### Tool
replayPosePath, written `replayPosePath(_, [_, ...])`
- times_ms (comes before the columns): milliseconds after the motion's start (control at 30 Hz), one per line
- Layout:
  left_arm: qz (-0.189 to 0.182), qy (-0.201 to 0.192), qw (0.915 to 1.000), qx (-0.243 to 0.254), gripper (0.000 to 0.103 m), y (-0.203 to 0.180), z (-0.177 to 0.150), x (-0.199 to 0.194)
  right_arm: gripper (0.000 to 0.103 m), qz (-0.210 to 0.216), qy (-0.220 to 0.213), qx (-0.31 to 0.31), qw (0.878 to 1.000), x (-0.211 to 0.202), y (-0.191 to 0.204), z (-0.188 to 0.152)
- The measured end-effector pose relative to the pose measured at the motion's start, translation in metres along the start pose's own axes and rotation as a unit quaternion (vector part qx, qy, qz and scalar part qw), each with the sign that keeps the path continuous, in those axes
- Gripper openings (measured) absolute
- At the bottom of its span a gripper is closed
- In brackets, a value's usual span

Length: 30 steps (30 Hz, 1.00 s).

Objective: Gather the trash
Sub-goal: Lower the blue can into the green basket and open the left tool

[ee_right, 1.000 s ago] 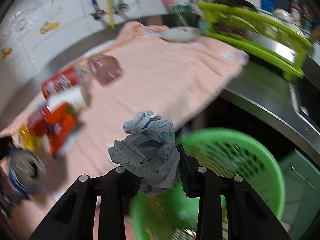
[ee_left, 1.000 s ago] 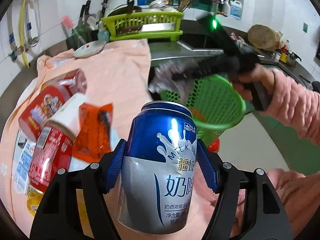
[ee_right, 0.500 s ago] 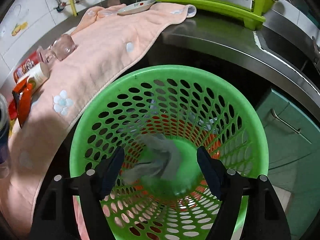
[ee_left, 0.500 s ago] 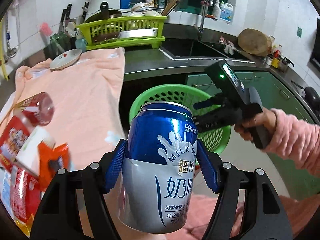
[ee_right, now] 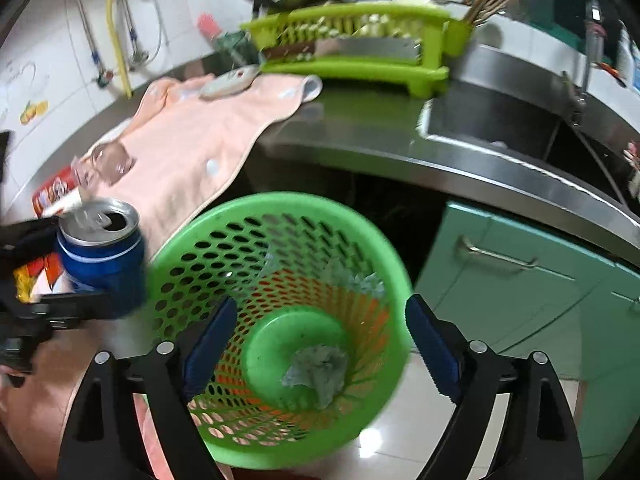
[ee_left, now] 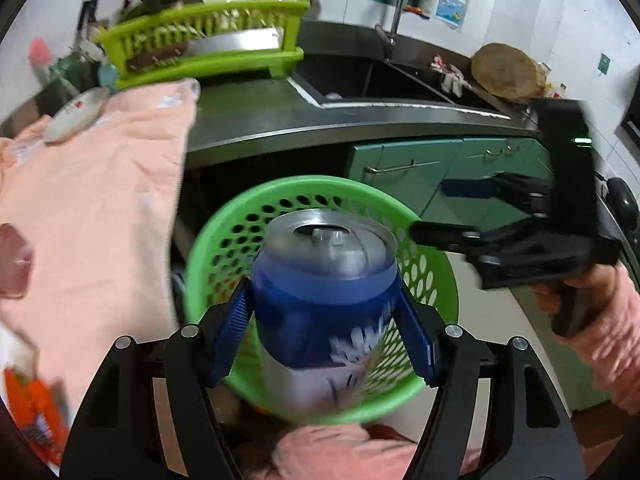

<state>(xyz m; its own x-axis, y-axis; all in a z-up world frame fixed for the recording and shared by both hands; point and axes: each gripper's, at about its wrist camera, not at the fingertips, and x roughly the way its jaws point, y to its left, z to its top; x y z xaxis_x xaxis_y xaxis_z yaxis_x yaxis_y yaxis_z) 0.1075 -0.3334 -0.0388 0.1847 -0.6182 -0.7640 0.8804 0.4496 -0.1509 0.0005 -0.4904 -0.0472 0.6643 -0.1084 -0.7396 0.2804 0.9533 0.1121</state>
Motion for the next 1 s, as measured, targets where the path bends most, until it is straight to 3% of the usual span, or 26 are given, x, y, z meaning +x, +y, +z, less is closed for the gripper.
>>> replayPosePath(233, [-0.023, 0.043, 0.9987, -0.013, 0.068, -0.020, 0.011, 0.060, 0.084, -0.012, -0.024, 0.015, 1.000, -0.020, -0.019, -0.012])
replayPosePath(533, [-0.030, 0.079, 0.9959, -0.032, 0.068, -0.028, 0.006, 0.099, 0.084, -0.008, -0.020, 0.033, 0.999, -0.019, -0.035, -0.025])
replayPosePath(733, [-0.024, 0.098, 0.9939, -0.045, 0.072, -0.030, 0.002, 0.112, 0.084, -0.006, -0.016, 0.040, 0.999, -0.018, -0.038, -0.031])
replayPosePath(1000, [-0.018, 0.084, 0.9950, -0.050, 0.074, -0.027, -0.001, 0.096, 0.085, -0.002, -0.026, 0.031, 0.999, -0.026, -0.031, -0.027])
